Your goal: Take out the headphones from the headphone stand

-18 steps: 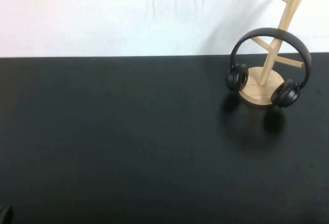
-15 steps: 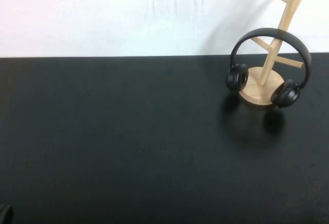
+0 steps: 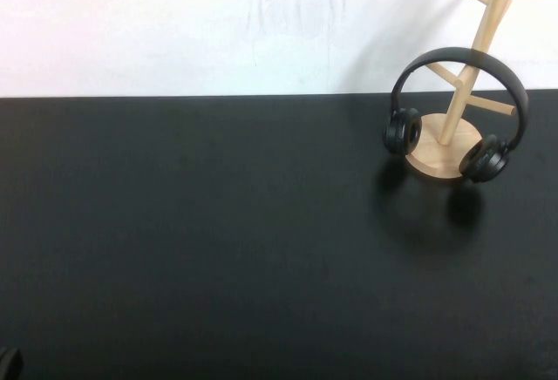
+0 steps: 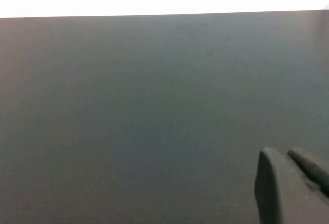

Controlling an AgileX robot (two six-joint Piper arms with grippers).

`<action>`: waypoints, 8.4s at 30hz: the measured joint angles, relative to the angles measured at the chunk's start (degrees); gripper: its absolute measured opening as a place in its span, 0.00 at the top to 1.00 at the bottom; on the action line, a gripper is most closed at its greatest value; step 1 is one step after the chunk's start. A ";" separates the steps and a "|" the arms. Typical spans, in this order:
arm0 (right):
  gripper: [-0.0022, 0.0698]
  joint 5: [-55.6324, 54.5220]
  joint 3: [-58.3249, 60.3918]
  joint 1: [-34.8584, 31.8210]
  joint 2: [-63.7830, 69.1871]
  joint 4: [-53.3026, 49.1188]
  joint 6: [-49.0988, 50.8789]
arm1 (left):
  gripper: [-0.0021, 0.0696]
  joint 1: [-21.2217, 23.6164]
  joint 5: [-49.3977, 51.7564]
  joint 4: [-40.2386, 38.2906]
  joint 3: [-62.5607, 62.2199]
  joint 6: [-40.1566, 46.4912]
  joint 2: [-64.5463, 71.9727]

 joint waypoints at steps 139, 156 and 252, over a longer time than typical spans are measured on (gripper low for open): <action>0.98 43.10 -91.56 33.59 101.18 -3.53 -4.05 | 0.98 0.00 0.03 0.00 0.00 0.00 0.00; 0.98 35.46 -101.86 33.59 125.85 -0.92 -2.74 | 0.98 0.00 0.03 0.00 0.00 0.00 0.00; 0.98 -10.08 -0.05 -6.82 0.17 -4.31 7.32 | 0.98 0.00 0.03 -0.04 0.00 0.00 0.00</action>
